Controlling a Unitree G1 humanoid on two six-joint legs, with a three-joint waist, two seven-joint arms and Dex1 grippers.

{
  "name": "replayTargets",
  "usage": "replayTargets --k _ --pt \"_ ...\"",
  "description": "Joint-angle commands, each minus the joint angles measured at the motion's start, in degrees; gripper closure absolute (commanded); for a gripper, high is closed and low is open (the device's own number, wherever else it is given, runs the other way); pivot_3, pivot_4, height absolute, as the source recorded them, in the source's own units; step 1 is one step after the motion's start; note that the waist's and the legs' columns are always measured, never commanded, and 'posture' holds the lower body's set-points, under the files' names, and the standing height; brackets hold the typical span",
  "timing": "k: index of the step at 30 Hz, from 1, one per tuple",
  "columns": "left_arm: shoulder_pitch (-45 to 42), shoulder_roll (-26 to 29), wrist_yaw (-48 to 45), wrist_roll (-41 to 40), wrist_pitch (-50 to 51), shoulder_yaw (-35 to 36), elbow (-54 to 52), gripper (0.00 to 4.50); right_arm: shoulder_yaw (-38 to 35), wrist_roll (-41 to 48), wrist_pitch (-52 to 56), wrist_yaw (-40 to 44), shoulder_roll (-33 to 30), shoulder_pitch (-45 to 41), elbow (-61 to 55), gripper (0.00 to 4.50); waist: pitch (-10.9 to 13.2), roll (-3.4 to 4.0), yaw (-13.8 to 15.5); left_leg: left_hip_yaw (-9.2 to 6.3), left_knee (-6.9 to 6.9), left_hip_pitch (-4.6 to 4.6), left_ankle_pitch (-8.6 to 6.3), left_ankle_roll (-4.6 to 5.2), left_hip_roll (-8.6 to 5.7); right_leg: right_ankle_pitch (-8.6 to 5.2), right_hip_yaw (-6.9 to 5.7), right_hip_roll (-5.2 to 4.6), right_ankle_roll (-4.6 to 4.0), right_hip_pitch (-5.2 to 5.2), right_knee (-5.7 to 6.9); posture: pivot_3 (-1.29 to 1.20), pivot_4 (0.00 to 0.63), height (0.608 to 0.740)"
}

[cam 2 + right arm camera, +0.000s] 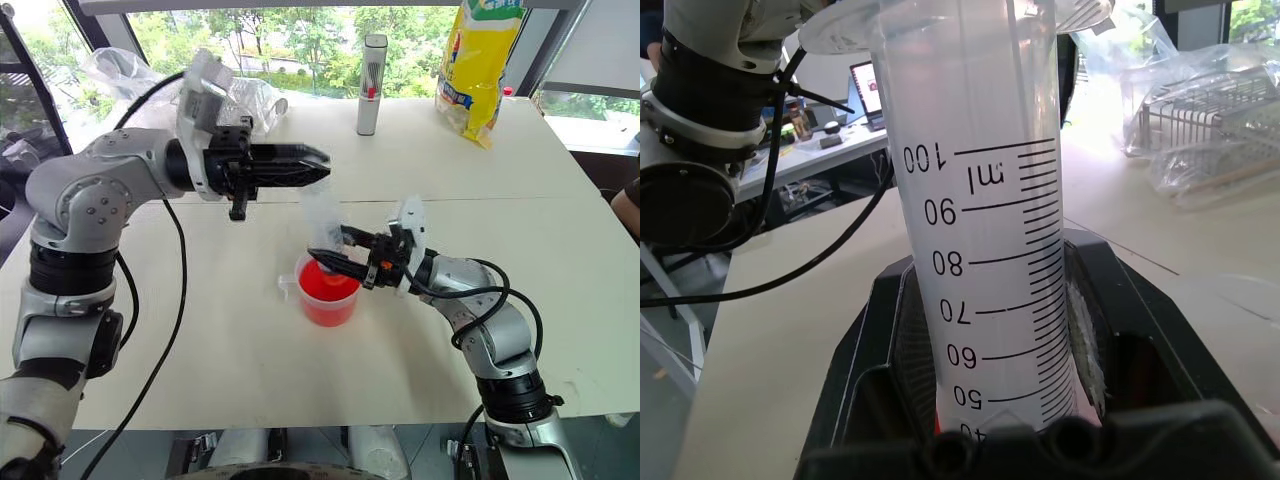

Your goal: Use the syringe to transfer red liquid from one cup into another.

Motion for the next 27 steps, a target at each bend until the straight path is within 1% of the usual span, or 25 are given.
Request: replayTargets --k 1,5,6,17,22,25,27 --pt "-2.15 0.68 1.52 -0.42 -1.06 4.12 -0.97 2.22 0.59 1.56 0.84 1.50 -0.33 -0.12 -2.73 3.09 0.00 0.00 -0.03 0.00 0.00 0.02 0.00 0.00 0.00 0.00 0.00 0.00 0.00 0.00 0.01 0.00 0.150 0.740" --pt "-0.74 1.10 1.68 0.32 -1.20 4.38 -1.23 0.13 -1.00 3.15 2.12 0.98 -0.69 -1.08 -5.35 3.09 0.00 0.00 0.08 0.00 0.01 0.06 0.00 0.00 0.00 0.00 -0.01 0.00 0.00 0.05 0.01 0.00 0.150 0.740" --pt "-0.46 1.28 1.77 0.71 -1.49 4.37 -1.37 0.02 -1.26 3.47 2.37 0.78 -0.74 -1.19 -5.87 3.09 0.00 0.00 0.09 0.01 0.01 0.06 0.00 0.00 -0.01 0.00 -0.01 -0.01 0.00 0.05 0.01 0.00 0.150 0.740" --pt "2.01 4.98 4.11 1.40 -1.85 9.38 0.40 0.02 -4.41 6.32 4.29 -2.28 -0.98 -3.60 -9.04 3.09 0.00 0.00 -0.03 0.00 0.00 0.08 0.00 0.00 0.01 0.00 0.00 0.00 0.00 0.03 0.06 0.00 0.150 0.740" --pt "5.39 7.78 4.59 3.61 -3.31 10.53 0.08 0.02 -6.52 8.51 5.22 -3.76 -1.12 -5.83 -9.39 3.09 0.00 -0.01 0.06 0.01 0.00 0.08 0.00 -0.01 0.00 0.00 0.00 -0.04 0.00 0.04 0.06 0.00 0.150 0.740" --pt "6.96 8.11 4.98 3.95 -3.76 10.93 -0.09 0.02 -7.37 9.59 5.56 -4.21 -1.20 -7.52 -8.86 3.09 0.00 -0.01 0.07 0.01 0.00 0.08 0.00 -0.01 0.01 0.00 -0.01 -0.04 0.00 0.04 0.07 0.00 0.150 0.740" --pt "7.86 7.93 5.47 4.00 -3.92 11.12 -0.43 0.02 -8.87 10.76 6.03 -5.06 -0.93 -12.18 -5.81 3.09 0.00 0.01 -0.01 0.00 0.01 0.07 0.00 -0.01 0.01 0.00 -0.01 -0.04 0.00 0.04 0.07 0.00 0.150 0.740"
